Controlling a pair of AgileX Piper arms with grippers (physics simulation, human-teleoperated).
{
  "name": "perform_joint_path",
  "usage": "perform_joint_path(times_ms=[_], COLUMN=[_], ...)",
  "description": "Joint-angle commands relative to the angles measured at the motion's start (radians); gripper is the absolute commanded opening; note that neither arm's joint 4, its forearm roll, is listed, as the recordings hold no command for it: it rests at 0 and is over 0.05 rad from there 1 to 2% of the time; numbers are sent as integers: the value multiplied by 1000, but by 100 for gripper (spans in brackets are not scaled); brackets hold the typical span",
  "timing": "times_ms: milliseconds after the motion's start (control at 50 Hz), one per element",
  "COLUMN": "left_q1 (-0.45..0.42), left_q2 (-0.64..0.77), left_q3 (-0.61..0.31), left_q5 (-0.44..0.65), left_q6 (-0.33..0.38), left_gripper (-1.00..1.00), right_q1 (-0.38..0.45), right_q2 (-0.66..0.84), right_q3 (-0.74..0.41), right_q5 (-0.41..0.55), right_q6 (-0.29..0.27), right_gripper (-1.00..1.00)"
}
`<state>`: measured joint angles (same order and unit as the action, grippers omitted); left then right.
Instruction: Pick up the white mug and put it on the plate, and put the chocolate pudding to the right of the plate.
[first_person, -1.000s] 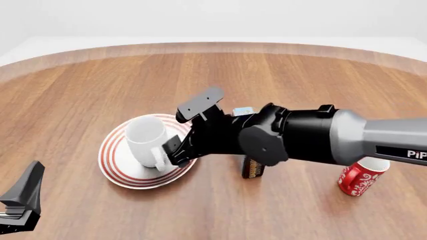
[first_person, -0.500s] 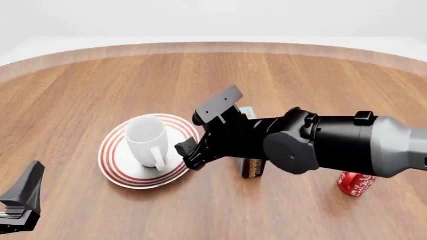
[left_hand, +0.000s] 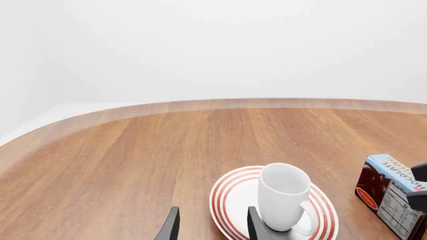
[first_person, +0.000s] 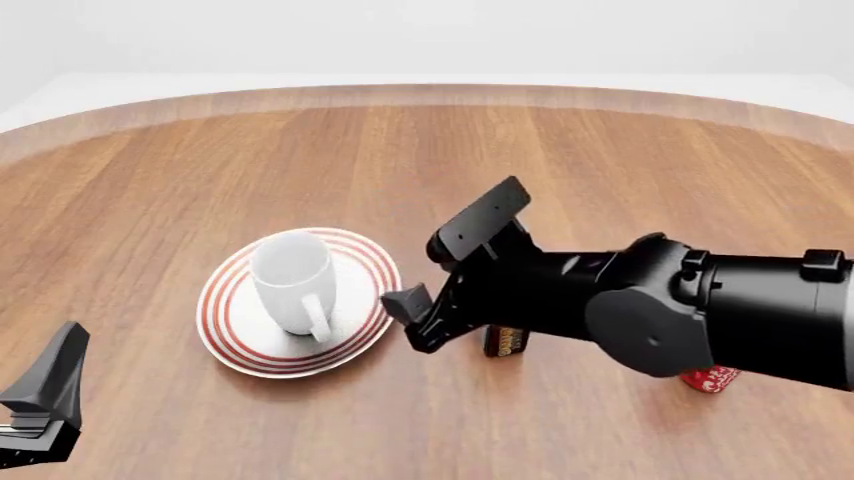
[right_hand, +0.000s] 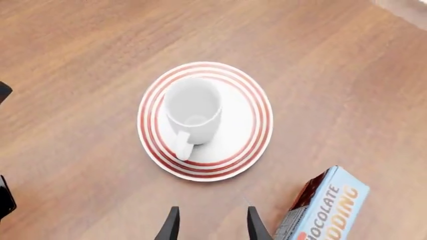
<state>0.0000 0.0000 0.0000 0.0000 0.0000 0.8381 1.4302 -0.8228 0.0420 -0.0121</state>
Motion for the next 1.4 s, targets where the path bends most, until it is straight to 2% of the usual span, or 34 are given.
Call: perform_joint_path(times_ms=[20,260,760,880,1140,1400], left_q1=[0,0,0,0,0,0], left_q2=[0,0,0,0,0,0], left_q3=[0,0,0,0,0,0], left_q5=[0,0,0,0,0,0], left_q6=[0,0,0,0,0,0], left_gripper=[100,100,100,100,100,100], right_q1=[-11,-6,-53,-33,-47,-74], right_q2=[-67,-133,-329,-338,-445,-557], right_q3=[60,113,235,248,307,339], right_q5=[-10,-15,26,32,69,142], right_q6=[-23,-52,-51,-49,-29,-37], right_gripper=[100,100,100,100,100,100])
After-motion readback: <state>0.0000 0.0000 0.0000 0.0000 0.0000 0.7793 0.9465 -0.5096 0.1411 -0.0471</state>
